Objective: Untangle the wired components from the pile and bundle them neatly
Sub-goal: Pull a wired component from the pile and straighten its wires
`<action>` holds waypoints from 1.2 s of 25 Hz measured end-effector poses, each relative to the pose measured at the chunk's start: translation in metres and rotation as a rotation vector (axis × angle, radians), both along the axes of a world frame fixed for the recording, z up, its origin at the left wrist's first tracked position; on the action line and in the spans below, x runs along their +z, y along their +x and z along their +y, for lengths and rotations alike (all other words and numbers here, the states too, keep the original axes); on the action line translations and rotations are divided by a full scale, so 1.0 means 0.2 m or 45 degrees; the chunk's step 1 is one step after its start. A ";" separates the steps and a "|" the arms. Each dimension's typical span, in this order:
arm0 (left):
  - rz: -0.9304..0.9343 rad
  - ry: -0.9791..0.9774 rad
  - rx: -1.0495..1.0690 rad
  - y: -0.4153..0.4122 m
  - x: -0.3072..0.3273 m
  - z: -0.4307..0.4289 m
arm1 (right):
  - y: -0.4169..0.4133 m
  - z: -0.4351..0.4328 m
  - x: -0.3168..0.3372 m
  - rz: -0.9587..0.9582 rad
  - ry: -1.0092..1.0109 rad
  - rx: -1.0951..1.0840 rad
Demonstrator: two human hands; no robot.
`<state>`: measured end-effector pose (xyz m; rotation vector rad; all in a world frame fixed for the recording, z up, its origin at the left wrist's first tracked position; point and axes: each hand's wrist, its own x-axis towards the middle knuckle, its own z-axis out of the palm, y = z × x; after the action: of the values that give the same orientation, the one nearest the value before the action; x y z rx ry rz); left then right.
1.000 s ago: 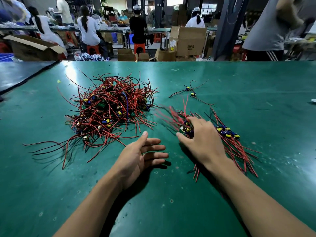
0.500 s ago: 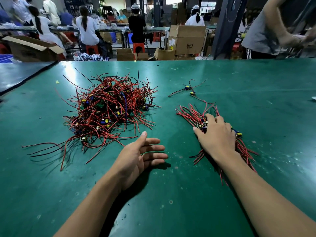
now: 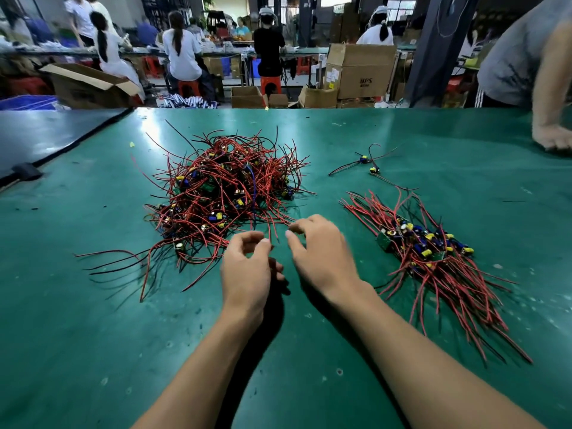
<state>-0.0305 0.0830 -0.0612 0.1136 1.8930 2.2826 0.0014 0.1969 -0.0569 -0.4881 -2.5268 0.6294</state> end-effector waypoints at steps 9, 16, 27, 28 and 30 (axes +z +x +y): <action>0.027 -0.102 0.198 -0.06 -0.04 -0.02 | -0.32 -0.10 0.06 -0.475 -0.123 -0.113; -0.084 -0.065 -0.060 -0.03 0.01 -0.03 | -0.06 0.01 0.23 -0.607 -0.585 0.087; -0.167 -0.261 -0.280 0.07 0.03 -0.05 | 0.42 0.12 0.17 -0.750 -1.048 0.734; -0.119 -0.318 -0.241 0.06 0.02 -0.05 | 0.41 0.13 0.14 -0.653 -1.058 0.622; -0.093 -0.317 -0.212 0.06 0.02 -0.04 | 0.37 0.13 0.08 -0.375 -0.941 0.347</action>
<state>-0.0188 0.0741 -0.0581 0.1465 2.0280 1.9036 0.0757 0.2226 -0.0408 -0.5078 -2.5845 1.7287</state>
